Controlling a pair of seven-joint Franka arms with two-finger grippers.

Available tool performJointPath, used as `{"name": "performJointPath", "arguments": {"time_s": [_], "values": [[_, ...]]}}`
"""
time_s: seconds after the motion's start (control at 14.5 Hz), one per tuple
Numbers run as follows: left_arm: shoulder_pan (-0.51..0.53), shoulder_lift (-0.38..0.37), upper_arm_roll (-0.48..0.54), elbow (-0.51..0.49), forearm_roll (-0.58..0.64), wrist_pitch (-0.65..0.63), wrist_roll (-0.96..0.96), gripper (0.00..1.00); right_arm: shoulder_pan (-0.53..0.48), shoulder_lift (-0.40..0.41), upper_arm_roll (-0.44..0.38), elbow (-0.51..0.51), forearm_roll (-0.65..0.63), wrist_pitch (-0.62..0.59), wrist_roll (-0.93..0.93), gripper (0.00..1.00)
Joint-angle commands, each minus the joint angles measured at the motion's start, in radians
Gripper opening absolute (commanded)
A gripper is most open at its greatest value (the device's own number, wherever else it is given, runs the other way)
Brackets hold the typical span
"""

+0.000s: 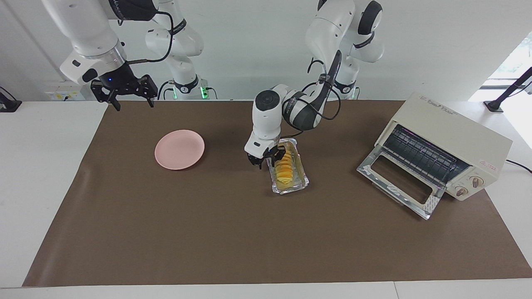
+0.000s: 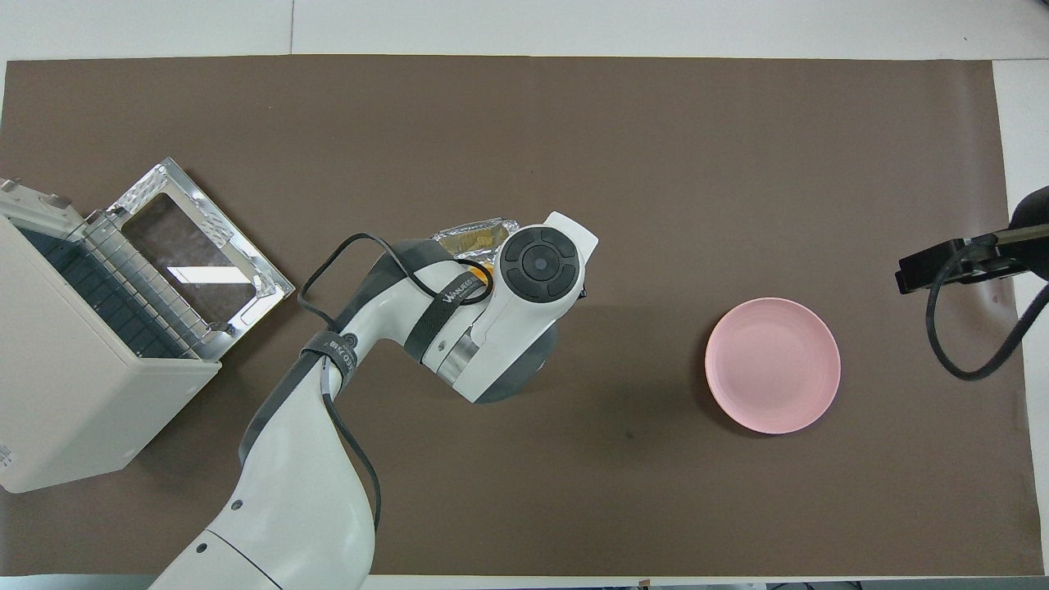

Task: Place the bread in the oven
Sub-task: 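Carry the foil tray with the left gripper into the open toaster oven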

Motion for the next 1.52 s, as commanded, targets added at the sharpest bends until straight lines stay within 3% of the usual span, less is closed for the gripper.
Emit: {"name": "performJointPath", "arguments": {"time_s": [0.0, 0.14, 0.34, 0.69, 0.9, 1.24, 1.45], "values": [[0.004, -0.012, -0.002, -0.026, 0.022, 0.006, -0.015, 0.13, -0.015, 0.0, 0.014, 0.013, 0.012, -0.021, 0.016, 1.0], [0.018, -0.016, -0.002, -0.045, 0.022, 0.005, -0.017, 0.0, -0.015, 0.0, 0.014, 0.011, 0.012, -0.017, 0.018, 1.0], [0.041, -0.015, -0.002, -0.027, 0.013, -0.013, -0.017, 0.0, -0.015, -0.013, 0.012, -0.012, 0.006, -0.027, 0.016, 1.0], [0.09, 0.03, 0.011, 0.174, -0.027, -0.176, -0.018, 0.0, -0.017, -0.013, 0.012, -0.012, 0.006, -0.028, 0.016, 1.0], [0.168, 0.013, 0.014, 0.234, -0.024, -0.253, -0.013, 0.0, -0.017, -0.013, 0.012, -0.012, 0.006, -0.028, 0.016, 1.0], [0.361, -0.05, 0.015, 0.231, -0.001, -0.328, 0.006, 0.0, -0.017, -0.013, 0.012, -0.012, 0.006, -0.028, 0.016, 1.0], [0.429, -0.061, 0.015, 0.214, 0.004, -0.333, 0.121, 0.0, -0.017, -0.013, 0.012, -0.012, 0.006, -0.028, 0.016, 1.0]]}}
